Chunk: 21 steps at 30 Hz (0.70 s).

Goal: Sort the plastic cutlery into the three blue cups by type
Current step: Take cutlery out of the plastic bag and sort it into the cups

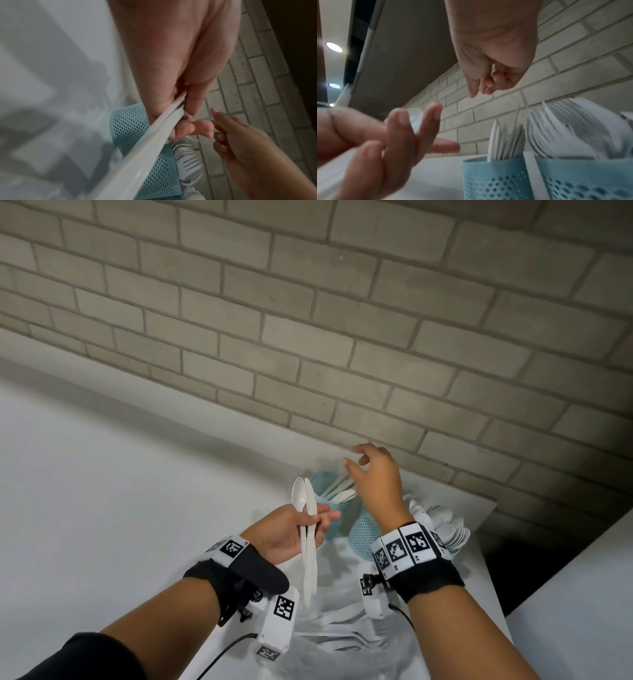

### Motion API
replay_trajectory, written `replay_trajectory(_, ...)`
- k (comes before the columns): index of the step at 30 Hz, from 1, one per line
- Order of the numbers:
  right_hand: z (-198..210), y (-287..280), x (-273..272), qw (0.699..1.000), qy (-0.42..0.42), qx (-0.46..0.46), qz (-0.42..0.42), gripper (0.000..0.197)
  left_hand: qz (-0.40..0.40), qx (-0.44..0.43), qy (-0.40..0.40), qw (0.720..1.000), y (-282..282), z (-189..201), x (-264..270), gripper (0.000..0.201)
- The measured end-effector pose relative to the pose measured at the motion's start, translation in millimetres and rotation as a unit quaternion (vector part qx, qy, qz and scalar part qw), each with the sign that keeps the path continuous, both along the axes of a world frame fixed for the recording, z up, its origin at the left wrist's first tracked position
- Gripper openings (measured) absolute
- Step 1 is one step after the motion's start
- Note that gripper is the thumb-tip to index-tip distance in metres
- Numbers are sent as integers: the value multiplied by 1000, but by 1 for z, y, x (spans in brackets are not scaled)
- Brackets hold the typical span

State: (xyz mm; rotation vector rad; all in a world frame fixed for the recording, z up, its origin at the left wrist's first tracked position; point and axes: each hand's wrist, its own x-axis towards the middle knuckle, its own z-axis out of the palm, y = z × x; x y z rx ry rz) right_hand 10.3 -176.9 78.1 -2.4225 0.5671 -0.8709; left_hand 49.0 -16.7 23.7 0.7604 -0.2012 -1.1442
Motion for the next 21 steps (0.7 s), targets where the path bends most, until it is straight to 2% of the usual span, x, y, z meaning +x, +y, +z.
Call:
replay_trajectory(2, 5, 3, -4, 995, 8, 63, 78, 17, -4, -14, -2, 1000, -1, 2, -2, 26)
replay_trajectory(5, 8, 7, -11, 971, 96, 149, 160, 27, -14, -18, -26, 999, -3, 4, -9, 21)
replay_trajectory(9, 5, 9, -20, 928, 181, 239, 221, 33, -10, -16, -65, 998, -8, 7, -16, 21)
replay_trajectory(15, 5, 8, -26, 927, 162, 262, 214, 27, -27, 16, -99, 995, -10, 7, -18, 21)
replay_trajectory(17, 6, 9, -25, 929, 165, 260, 206, 20, -38, 30, -107, 993, -9, 7, -18, 21)
replay_trajectory(21, 16, -3, -21, 940, 67, 323, 89, 7, -25, 48, -90, 994, -8, 7, -16, 22)
